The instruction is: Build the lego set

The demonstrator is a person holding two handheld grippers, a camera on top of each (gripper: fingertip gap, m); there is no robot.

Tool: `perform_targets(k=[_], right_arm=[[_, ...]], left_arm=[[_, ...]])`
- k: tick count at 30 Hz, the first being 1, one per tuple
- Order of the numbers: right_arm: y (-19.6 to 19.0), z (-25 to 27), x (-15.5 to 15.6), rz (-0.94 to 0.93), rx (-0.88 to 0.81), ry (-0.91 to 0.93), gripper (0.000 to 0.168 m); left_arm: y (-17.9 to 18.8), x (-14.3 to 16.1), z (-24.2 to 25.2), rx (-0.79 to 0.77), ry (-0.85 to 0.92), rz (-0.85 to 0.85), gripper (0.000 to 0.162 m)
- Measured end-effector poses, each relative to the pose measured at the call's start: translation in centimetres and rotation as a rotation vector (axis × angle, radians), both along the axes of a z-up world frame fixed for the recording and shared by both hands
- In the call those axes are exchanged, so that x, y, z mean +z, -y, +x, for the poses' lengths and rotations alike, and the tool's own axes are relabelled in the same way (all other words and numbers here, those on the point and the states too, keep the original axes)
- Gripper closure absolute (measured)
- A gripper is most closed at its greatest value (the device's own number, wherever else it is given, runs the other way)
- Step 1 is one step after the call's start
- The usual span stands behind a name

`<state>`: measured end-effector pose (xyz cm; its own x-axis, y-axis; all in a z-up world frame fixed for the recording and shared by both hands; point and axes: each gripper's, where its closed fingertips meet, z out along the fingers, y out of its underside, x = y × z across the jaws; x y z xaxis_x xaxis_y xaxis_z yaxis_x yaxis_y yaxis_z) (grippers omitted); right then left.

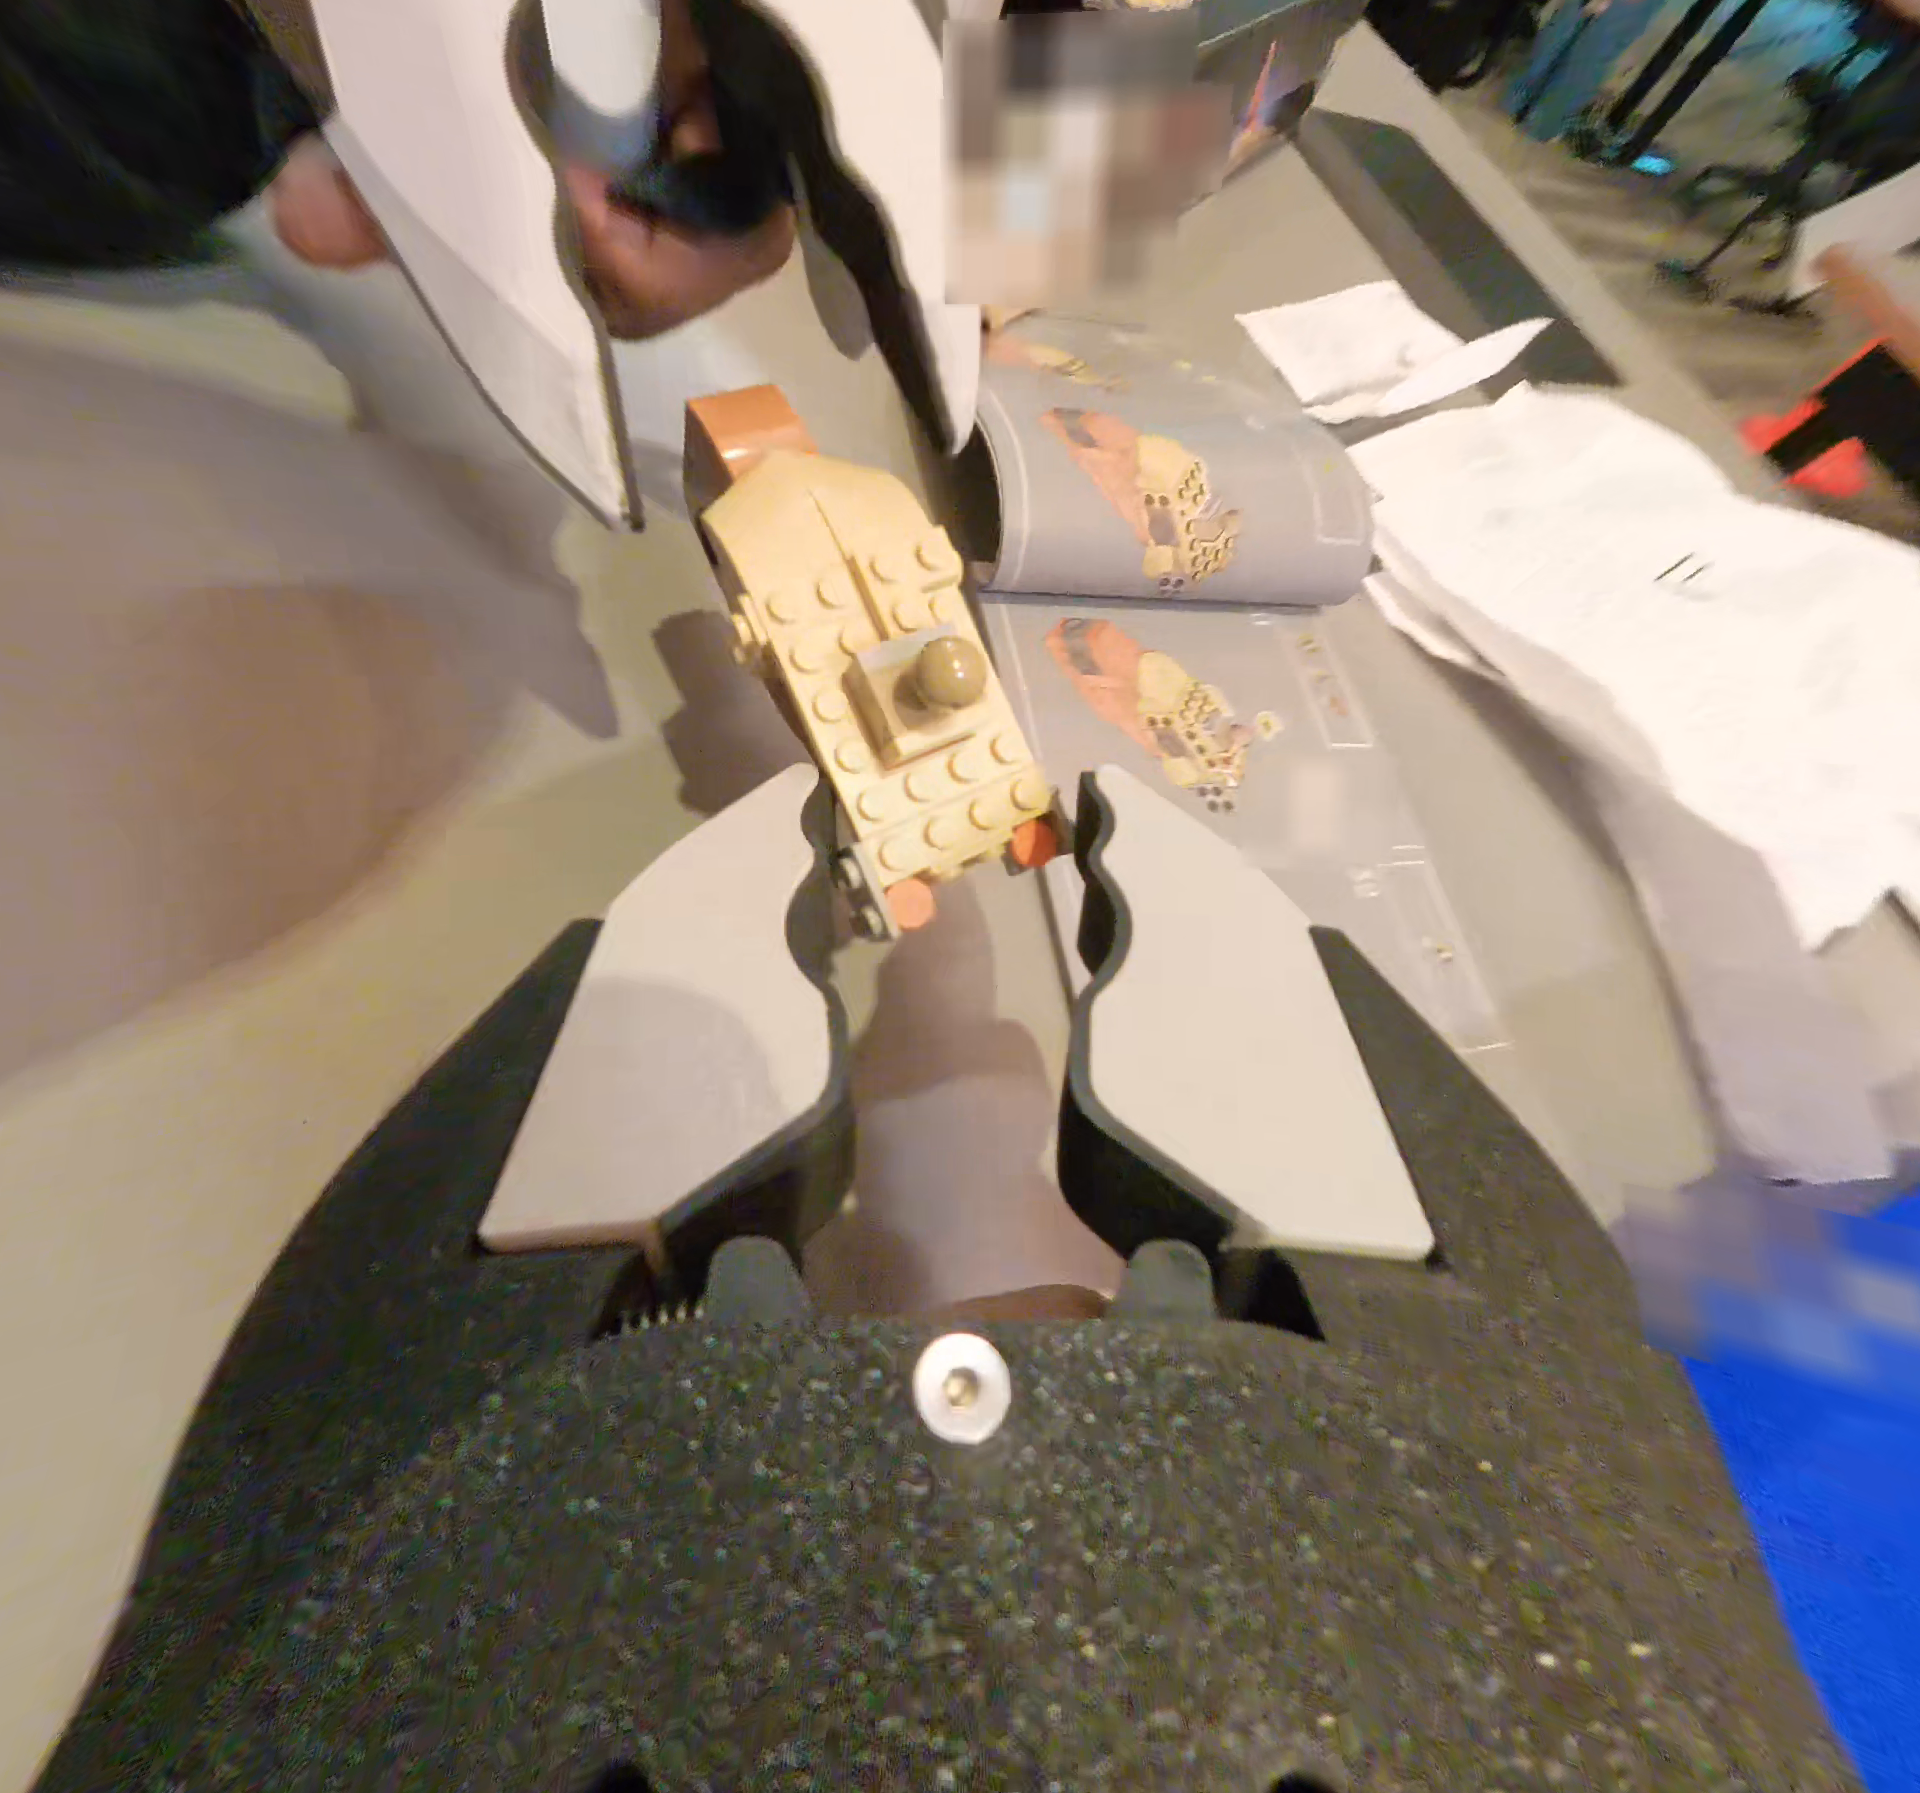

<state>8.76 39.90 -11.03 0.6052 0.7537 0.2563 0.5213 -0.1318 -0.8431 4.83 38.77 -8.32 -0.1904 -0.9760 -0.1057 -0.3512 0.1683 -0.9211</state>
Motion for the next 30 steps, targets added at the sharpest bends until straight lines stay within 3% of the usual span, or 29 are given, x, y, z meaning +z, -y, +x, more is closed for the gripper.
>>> perform_targets(k=[5,7,16,30], right_arm=[[0.4,-0.3,-0.6,-0.123,0.033,-0.090,0.125],[0.4,-0.2,-1.0,-0.140,0.029,-0.077,0.125],[0.3,0.3,-3.6,-0.296,0.000,-0.051,0.124],[1.0,1.7,-4.1,-0.383,0.002,-0.054,0.120]], left_arm=[[-0.2,-1.4,0.2,0.018,-0.050,-0.066,0.120],[0.0,-2.0,0.3,0.008,-0.074,-0.059,0.133],[-0.5,-5.1,0.3,0.035,-0.200,-0.129,0.142],[-1.0,-5.4,0.4,0.070,-0.213,-0.168,0.143]])
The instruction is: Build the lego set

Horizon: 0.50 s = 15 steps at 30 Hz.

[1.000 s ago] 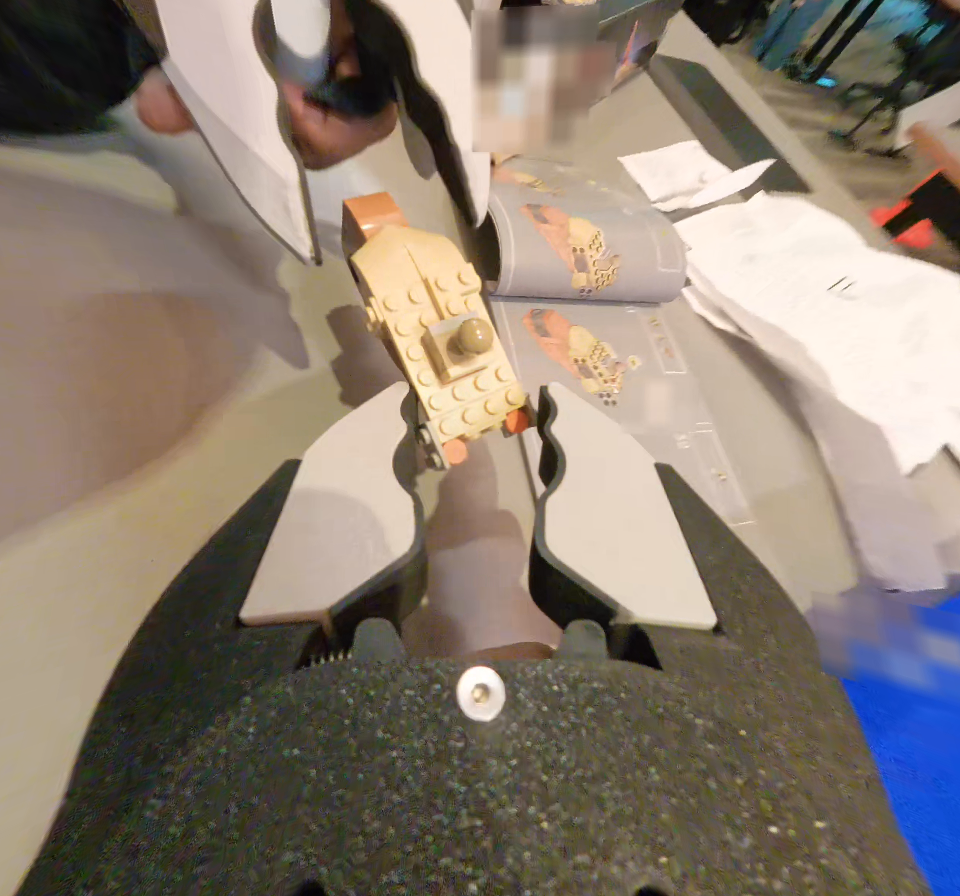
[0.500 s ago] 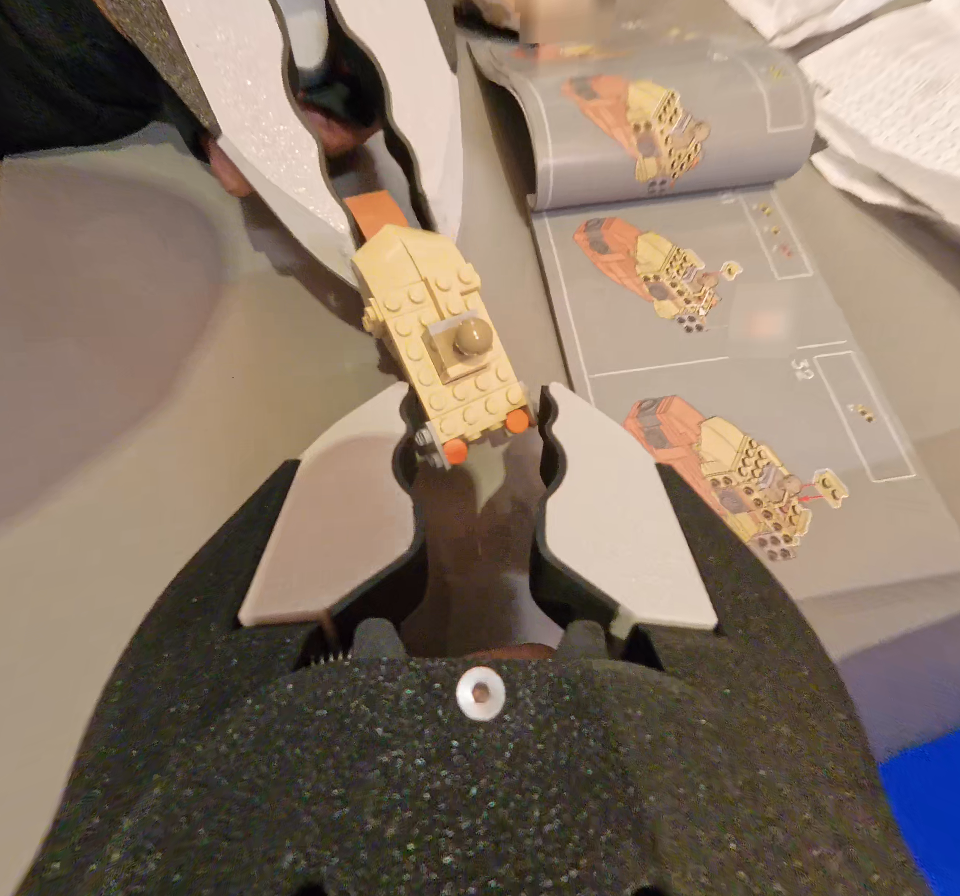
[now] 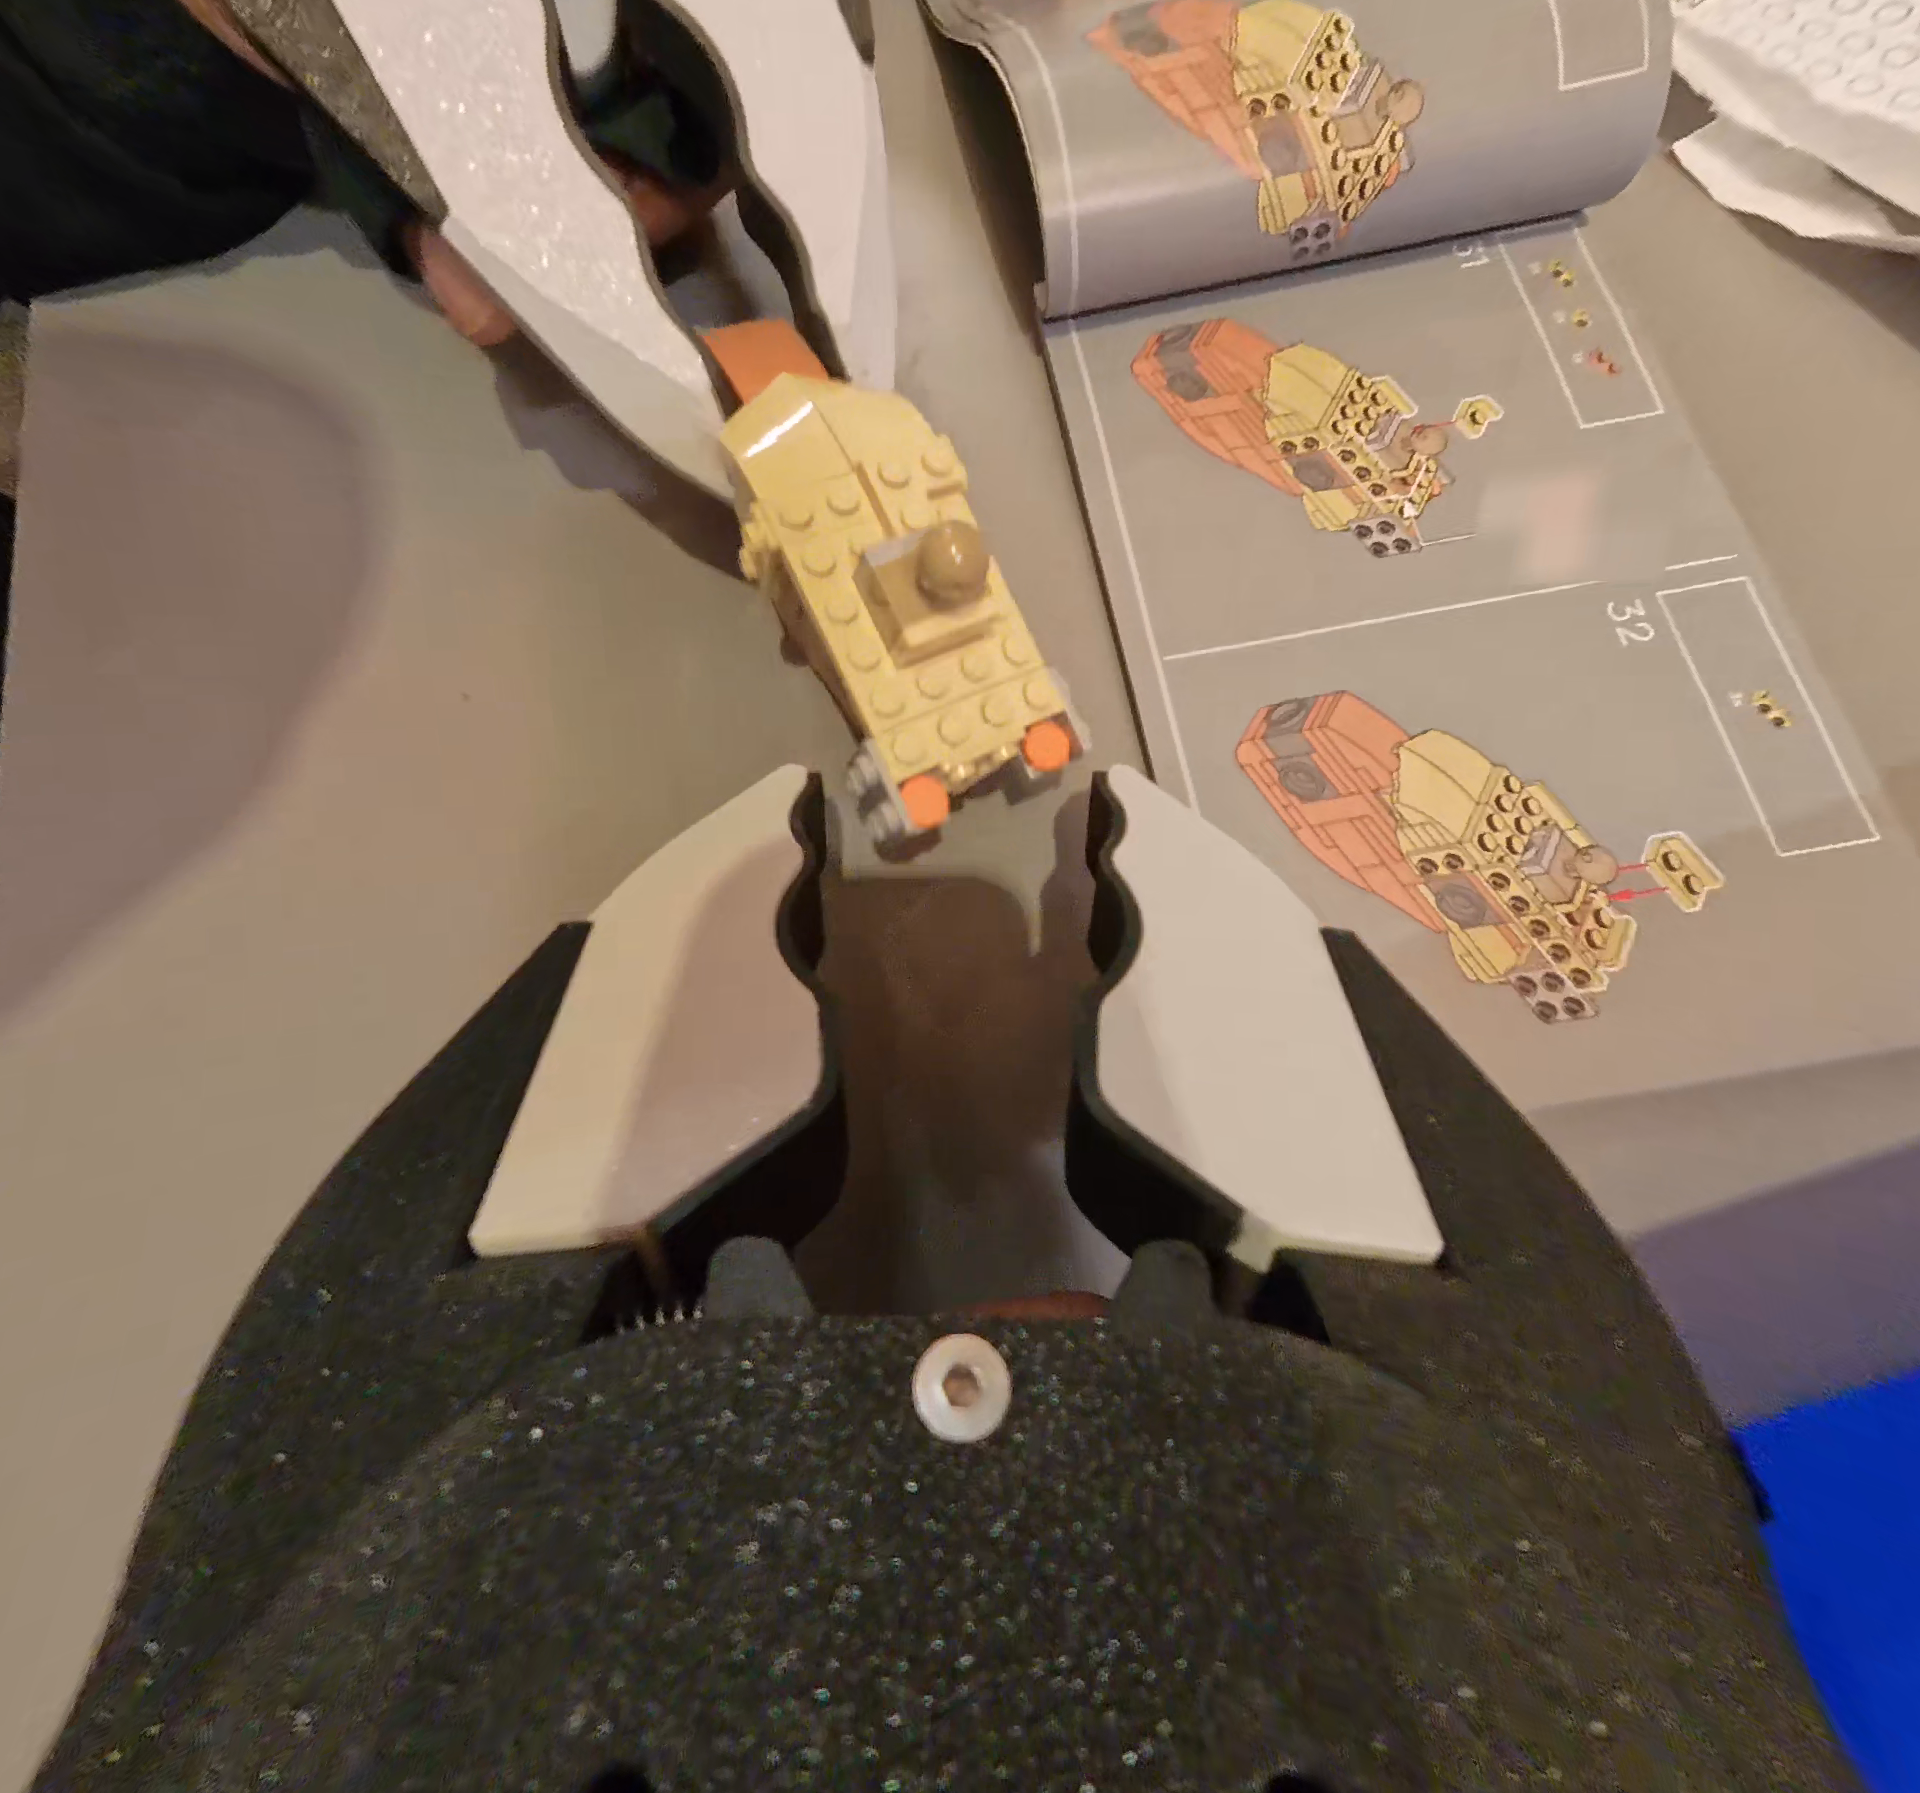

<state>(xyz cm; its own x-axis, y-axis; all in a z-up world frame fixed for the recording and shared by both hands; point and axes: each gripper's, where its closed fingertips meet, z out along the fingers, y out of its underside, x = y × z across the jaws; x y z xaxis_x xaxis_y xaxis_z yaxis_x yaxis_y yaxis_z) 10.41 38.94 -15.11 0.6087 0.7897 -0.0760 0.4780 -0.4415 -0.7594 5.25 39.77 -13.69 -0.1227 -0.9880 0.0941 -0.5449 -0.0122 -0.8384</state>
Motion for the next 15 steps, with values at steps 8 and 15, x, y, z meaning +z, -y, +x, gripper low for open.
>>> perform_targets(k=[8,15], right_arm=[[0.3,0.6,1.2,0.107,0.048,0.010,0.124],[2.3,0.8,0.5,0.154,0.180,0.086,0.136]], left_arm=[[-0.2,-0.2,-0.2,-0.004,-0.010,0.060,0.125],[-0.4,3.0,-0.7,-0.030,0.139,0.180,0.119]])
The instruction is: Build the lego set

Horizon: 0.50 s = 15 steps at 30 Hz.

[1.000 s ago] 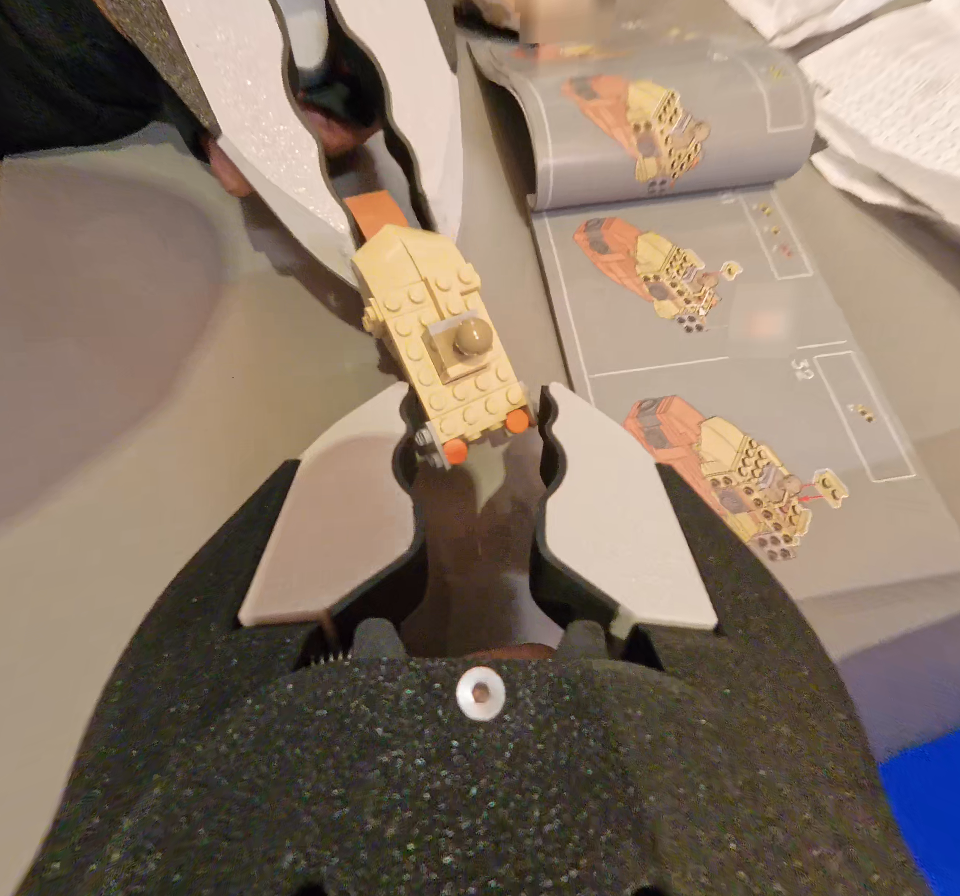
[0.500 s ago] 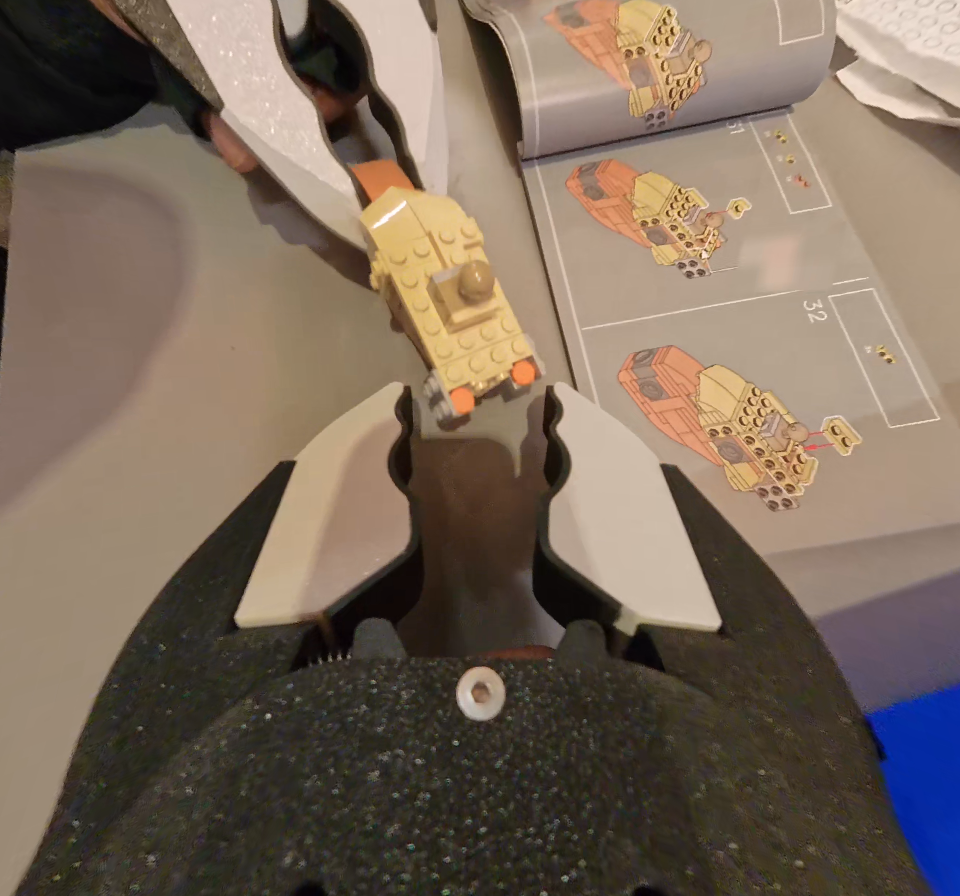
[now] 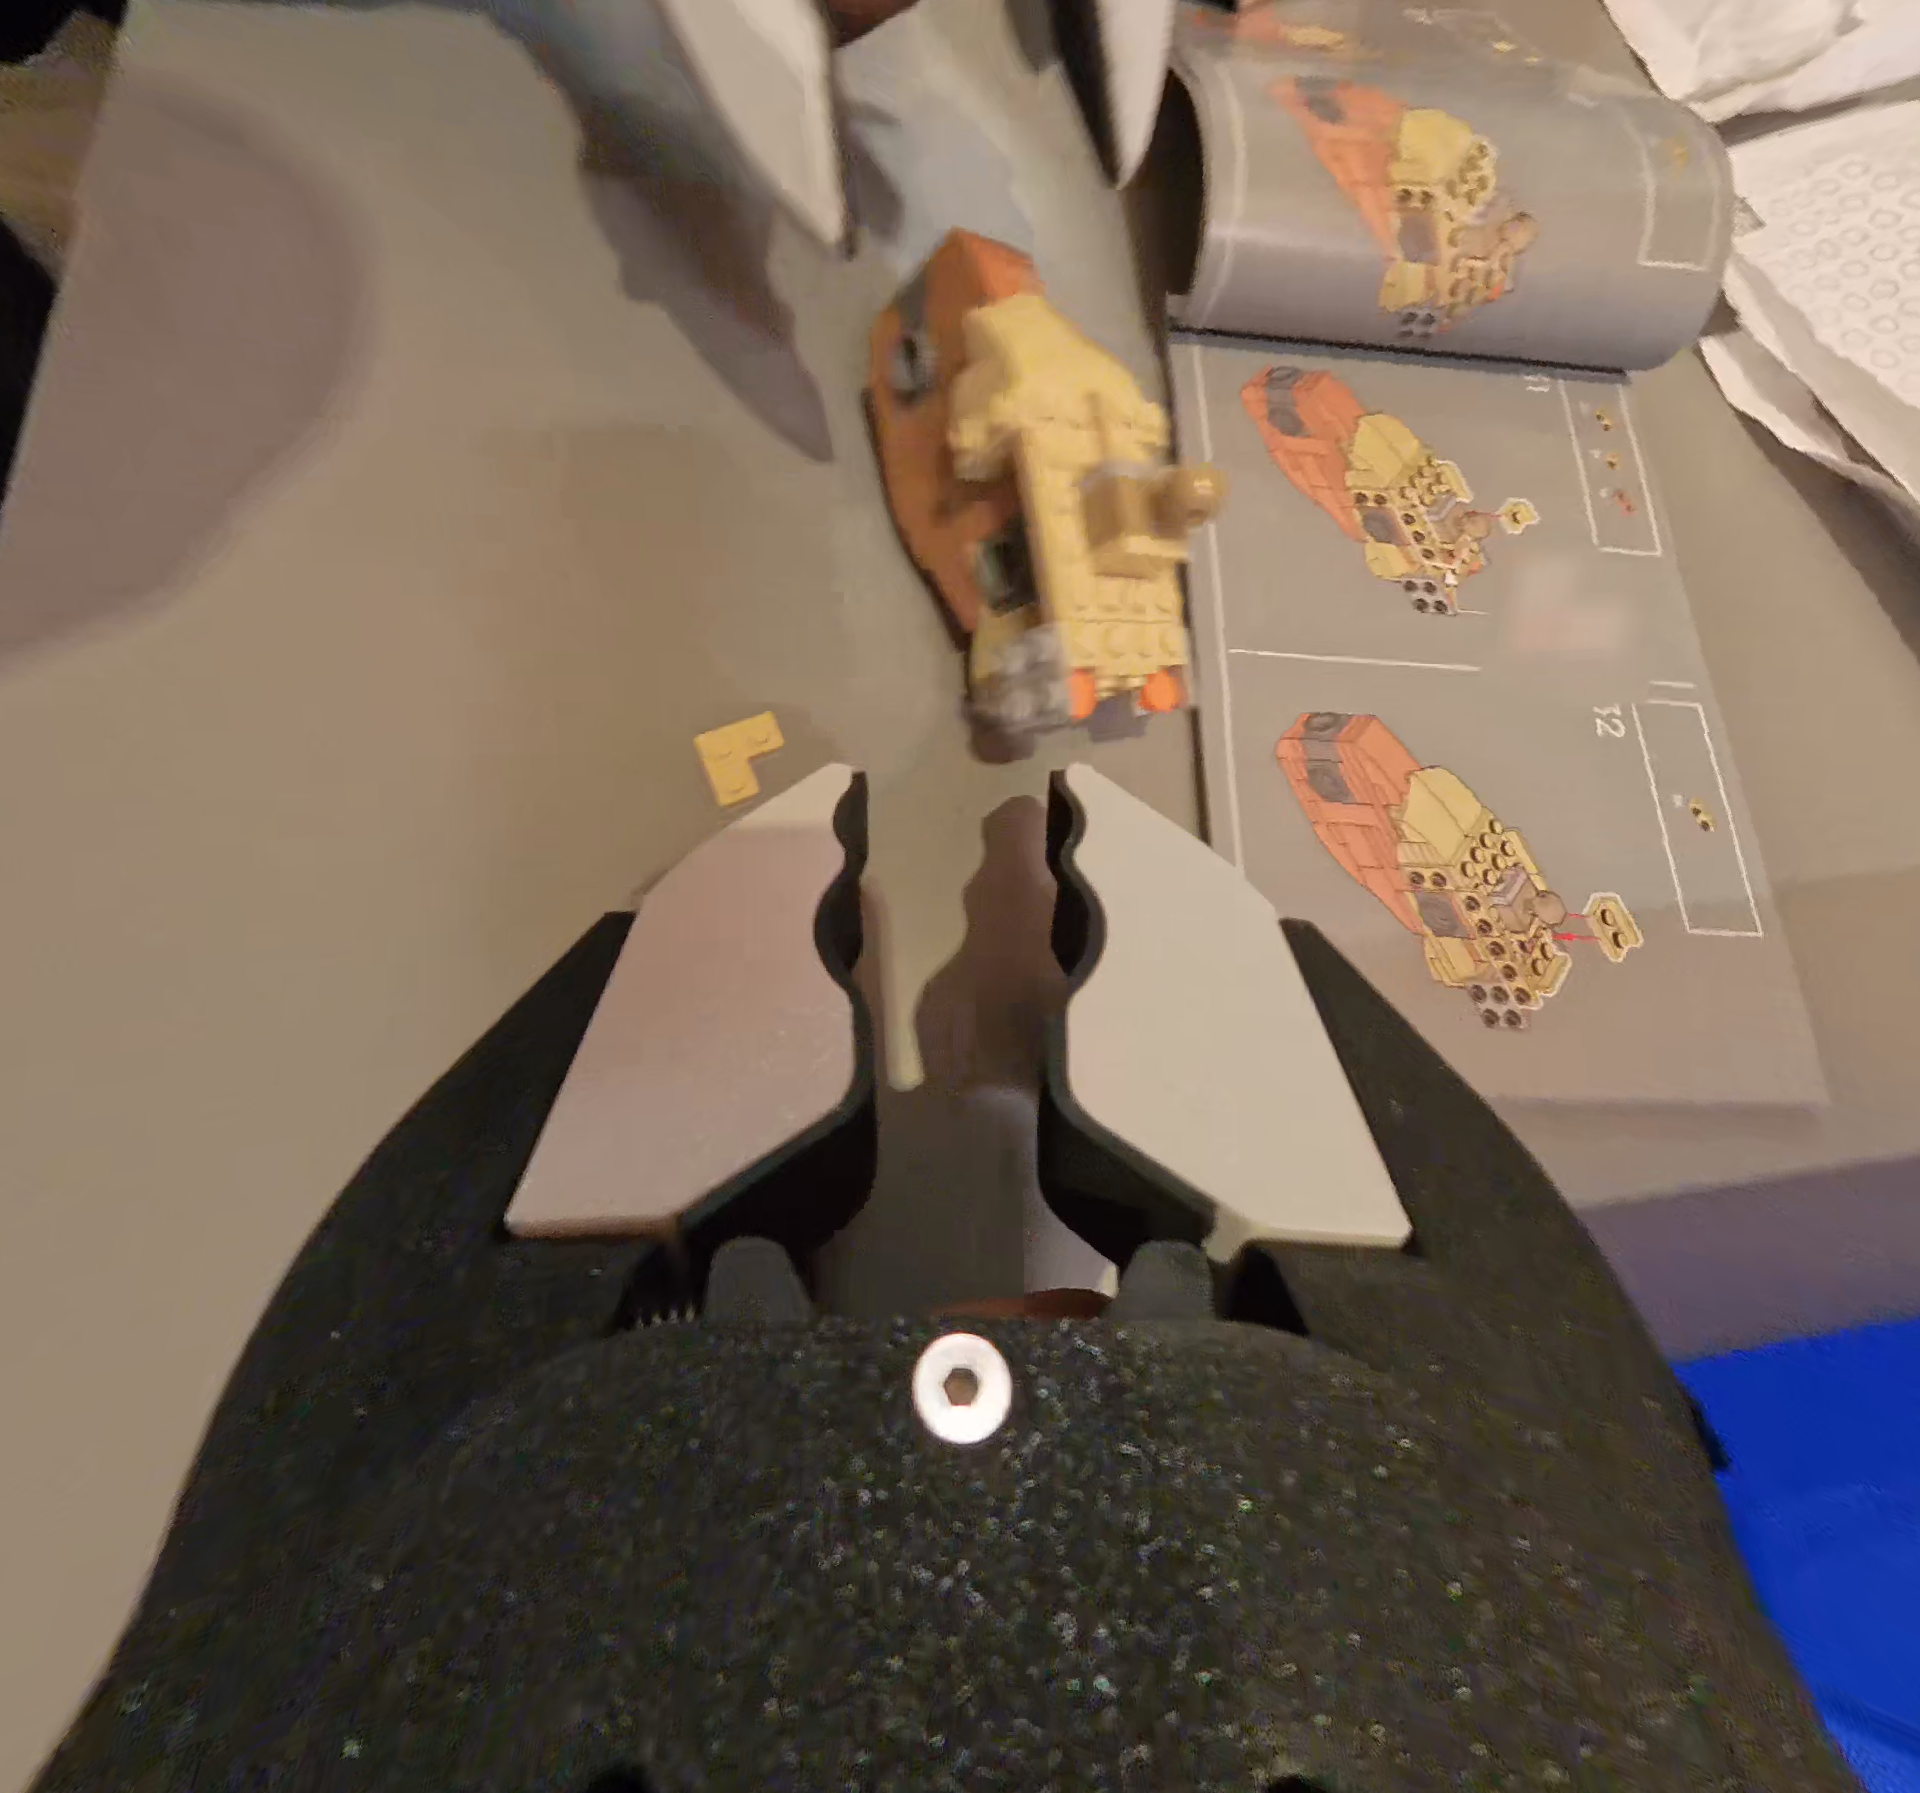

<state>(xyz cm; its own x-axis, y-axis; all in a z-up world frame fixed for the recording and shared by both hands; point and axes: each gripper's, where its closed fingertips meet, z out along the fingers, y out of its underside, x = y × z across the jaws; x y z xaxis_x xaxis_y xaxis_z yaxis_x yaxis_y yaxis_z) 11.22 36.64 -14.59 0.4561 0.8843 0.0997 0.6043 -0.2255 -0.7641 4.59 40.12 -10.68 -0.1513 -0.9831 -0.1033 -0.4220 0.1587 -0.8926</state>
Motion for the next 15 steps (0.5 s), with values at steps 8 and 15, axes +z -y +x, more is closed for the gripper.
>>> perform_targets(k=[8,15], right_arm=[[3.1,-1.9,-0.6,-0.005,0.163,0.035,0.145],[3.5,-2.4,-1.9,-0.053,0.166,0.091,0.146]], left_arm=[[0.1,0.9,0.0,-0.007,0.057,0.043,0.126],[-0.8,0.1,-0.4,0.032,0.028,0.038,0.126]])
